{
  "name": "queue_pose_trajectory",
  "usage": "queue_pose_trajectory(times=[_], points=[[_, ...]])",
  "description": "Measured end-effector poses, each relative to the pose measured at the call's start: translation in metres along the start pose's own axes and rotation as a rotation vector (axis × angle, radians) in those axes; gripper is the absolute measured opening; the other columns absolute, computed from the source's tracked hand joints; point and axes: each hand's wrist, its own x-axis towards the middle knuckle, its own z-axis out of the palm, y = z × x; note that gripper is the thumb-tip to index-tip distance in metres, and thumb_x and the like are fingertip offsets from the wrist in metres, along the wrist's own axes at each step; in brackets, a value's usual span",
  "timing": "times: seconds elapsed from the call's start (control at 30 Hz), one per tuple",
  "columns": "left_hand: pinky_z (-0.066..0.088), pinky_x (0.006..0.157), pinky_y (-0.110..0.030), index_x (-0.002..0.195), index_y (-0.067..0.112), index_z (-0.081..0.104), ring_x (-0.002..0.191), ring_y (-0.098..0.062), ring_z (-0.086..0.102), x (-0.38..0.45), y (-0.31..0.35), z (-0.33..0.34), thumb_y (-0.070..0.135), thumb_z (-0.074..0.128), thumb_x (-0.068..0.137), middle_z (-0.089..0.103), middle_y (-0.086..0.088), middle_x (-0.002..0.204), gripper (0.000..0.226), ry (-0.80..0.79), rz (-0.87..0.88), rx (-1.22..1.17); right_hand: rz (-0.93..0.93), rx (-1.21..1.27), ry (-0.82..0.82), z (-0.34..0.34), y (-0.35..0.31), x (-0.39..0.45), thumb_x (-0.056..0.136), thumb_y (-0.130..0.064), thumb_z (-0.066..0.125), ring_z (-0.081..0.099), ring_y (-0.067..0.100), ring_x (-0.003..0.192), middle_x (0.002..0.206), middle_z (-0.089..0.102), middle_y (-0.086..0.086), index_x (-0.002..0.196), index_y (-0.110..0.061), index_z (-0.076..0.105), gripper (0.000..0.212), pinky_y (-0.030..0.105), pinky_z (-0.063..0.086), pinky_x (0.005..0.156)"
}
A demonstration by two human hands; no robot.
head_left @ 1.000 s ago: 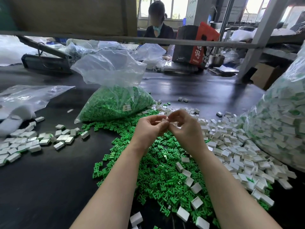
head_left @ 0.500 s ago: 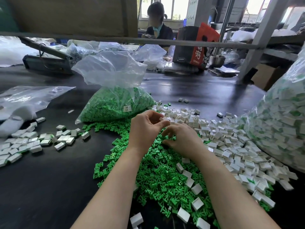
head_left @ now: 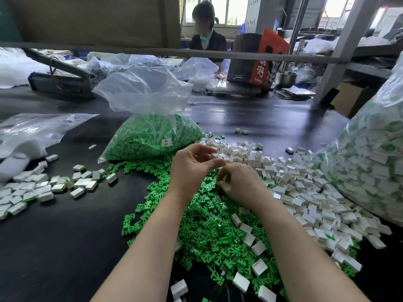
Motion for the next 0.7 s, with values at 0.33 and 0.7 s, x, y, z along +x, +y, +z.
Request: queue_pose_trajectory(times=[0.33,0.7], points=[[0.053,0.069,-0.017,0.09,0.014,0.074,0.075,-0.009,0.069,0.0,0.0,-0.002,0.018,0.08,0.066,0.075,0.001,0.079,0.025,0.004,-0.079,-0.298,0.073,0.047,0.023,-0.001,0.004,0.003,0.089,-0.016,0.062,0.063,0.016,0.083,0.092,0.07,0.002,0.097,-0.01,0.073,0.014,0.035,0.056,0.086],[0.057,0.066,-0.021,0.094,0.004,0.068,0.079,-0.019,0.073,0.002,-0.005,-0.006,0.007,0.073,0.067,0.075,-0.012,0.086,0.028,-0.029,-0.382,-0.685,0.284,1.376,0.367,-0.021,0.0,0.003,0.088,0.0,0.066,0.059,0.005,0.054,0.072,0.071,0.002,0.085,-0.011,0.073,0.013,0.017,0.048,0.051]])
